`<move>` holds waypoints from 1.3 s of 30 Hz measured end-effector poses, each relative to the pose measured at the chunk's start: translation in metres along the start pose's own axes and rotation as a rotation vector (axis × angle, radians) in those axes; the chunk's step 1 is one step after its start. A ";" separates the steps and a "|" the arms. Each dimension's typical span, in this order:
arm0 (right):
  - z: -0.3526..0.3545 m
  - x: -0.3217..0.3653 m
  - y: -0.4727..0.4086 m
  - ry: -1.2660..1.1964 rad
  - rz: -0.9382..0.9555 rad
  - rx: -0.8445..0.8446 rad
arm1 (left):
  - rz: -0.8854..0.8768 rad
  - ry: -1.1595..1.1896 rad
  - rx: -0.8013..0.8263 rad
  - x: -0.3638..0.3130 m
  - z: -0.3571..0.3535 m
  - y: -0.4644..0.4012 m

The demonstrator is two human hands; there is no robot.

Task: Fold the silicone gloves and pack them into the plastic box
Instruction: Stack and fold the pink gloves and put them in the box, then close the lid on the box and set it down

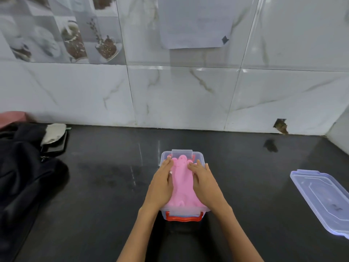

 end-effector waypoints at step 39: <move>0.169 -0.273 0.248 -0.276 -0.824 -1.011 | -0.177 -0.043 0.707 -0.085 -0.385 0.049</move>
Point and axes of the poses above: each hand's wrist, its own y-axis away from the middle knuckle, its own z-axis out of the back of the hand, x = y × z, the point moved 9 cm from there along -y, towards the middle knuckle, and after that the axes turned 7 degrees about x, right-handed, at the moved point
